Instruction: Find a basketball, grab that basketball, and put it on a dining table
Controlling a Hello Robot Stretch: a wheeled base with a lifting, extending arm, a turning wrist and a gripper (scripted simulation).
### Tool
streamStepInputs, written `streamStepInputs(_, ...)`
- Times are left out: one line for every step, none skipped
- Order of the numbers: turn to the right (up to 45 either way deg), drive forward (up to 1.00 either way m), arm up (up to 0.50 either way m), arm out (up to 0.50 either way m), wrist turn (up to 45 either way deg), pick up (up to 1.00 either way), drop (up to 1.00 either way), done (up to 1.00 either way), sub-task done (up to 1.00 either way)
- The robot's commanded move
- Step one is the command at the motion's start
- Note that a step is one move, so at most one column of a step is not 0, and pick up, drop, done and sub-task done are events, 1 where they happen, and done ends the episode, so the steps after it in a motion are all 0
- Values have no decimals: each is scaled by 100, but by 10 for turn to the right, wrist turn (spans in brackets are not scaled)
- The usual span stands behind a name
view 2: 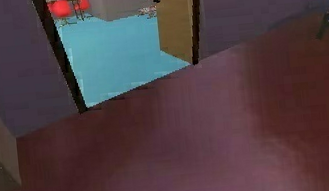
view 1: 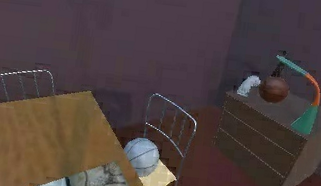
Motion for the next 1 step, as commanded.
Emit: streamStepInputs(180, 0, 0, 0, 0, 0, 0, 0, 0)
